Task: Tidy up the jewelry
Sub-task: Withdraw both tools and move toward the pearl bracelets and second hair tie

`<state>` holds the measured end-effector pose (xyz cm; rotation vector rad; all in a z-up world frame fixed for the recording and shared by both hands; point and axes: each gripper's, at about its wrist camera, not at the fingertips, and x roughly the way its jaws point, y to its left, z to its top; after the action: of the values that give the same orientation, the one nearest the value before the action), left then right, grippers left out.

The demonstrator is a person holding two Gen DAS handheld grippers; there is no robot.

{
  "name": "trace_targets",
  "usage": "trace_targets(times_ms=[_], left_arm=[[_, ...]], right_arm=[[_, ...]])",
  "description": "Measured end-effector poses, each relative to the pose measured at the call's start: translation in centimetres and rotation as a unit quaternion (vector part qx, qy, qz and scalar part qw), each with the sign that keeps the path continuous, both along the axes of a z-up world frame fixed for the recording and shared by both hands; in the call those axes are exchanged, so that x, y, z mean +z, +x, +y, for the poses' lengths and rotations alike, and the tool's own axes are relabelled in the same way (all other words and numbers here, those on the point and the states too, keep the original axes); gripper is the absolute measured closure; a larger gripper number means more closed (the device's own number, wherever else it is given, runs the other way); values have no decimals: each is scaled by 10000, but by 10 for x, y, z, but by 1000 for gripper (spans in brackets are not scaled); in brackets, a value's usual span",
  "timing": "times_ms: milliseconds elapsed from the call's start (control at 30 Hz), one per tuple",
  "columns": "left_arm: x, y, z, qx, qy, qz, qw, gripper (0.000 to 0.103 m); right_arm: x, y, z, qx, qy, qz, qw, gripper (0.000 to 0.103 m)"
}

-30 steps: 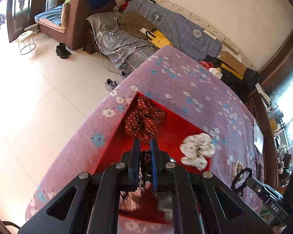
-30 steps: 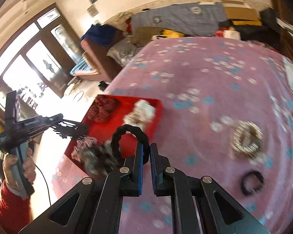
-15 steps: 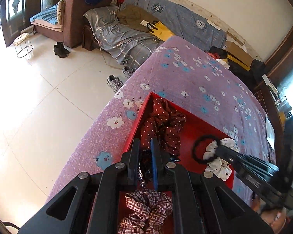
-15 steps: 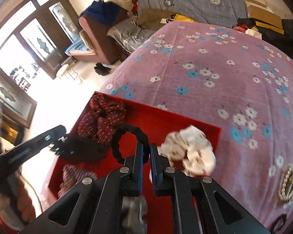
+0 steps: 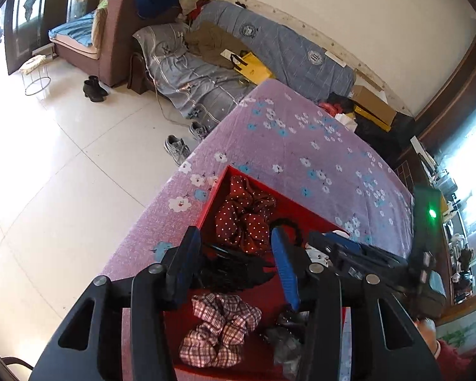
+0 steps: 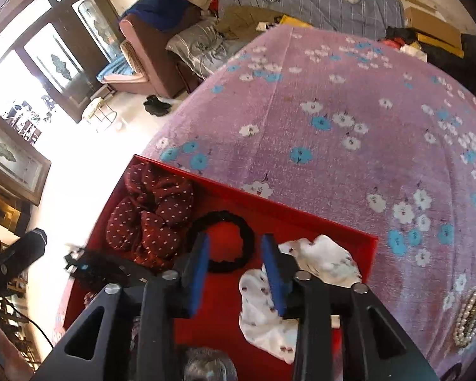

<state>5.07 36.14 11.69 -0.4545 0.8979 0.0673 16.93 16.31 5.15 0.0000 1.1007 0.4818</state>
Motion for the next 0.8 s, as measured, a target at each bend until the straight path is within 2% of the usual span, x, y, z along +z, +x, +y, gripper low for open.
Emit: trace_targets(times_ms=[133,267,333,500,567,667,800], left_arm=[[10,-17,0,182,248,55,9995,57],[13,-34,1,376,621,205,9972,57],[14,-40,1,422,754,275,9959,57],[17,-52,-1,461,947,308,9940,57],[20,-55,-5,463,1015,286,9933,57],[26,-57,-14,445,1123,241,9924,57],[38,-61,-36,343,1376,91,9899,56]], right_arm=[[10,-36,-12,312,111,74,9994,65],[-5,-74,-12,683,-26,295,9972,65],[-16,-87,-10,742,-75,426,9963,73],[-31,-100,0,830,338,797,9928,74],[-29,-103,8,977,455,764,9912,74],[-18,-107,13,1109,452,439,9918,74],[3,-111,-9,885,682,180,9936,68]])
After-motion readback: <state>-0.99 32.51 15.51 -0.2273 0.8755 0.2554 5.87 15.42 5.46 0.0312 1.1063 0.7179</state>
